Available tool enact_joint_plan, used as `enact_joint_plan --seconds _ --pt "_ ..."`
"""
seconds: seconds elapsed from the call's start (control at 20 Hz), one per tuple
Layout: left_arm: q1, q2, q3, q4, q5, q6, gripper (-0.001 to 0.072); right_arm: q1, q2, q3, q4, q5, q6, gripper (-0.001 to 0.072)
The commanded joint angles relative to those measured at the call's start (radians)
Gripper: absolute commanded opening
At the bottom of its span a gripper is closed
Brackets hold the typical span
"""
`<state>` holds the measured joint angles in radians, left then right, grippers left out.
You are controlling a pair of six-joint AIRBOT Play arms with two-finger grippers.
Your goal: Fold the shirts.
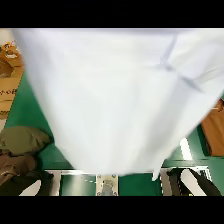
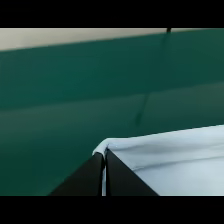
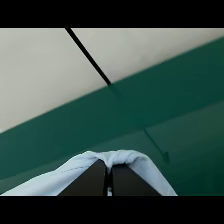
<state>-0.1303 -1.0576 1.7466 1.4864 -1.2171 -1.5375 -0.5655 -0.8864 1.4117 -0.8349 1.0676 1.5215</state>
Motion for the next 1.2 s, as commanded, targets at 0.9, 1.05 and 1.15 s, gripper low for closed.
enact_joint_plan --seconds 0.9,1.05,1.15 --pt "0.264 -0.809 -0.057 -0.920 0.279 0.259 0.0019 0.153 -1.045 0.332 0.227 -0.148 -0.186 0.0016" --pt "0.264 -0.809 -0.057 -0.959 0.319 0.300 0.0019 0.169 -1.045 0.347 0.256 -0.174 -0.187 0.0016" --pt "0.264 -0.809 -0.057 -1.009 0.328 0.343 0.0018 0.178 -1.045 0.347 0.256 -0.185 -0.187 0.0016"
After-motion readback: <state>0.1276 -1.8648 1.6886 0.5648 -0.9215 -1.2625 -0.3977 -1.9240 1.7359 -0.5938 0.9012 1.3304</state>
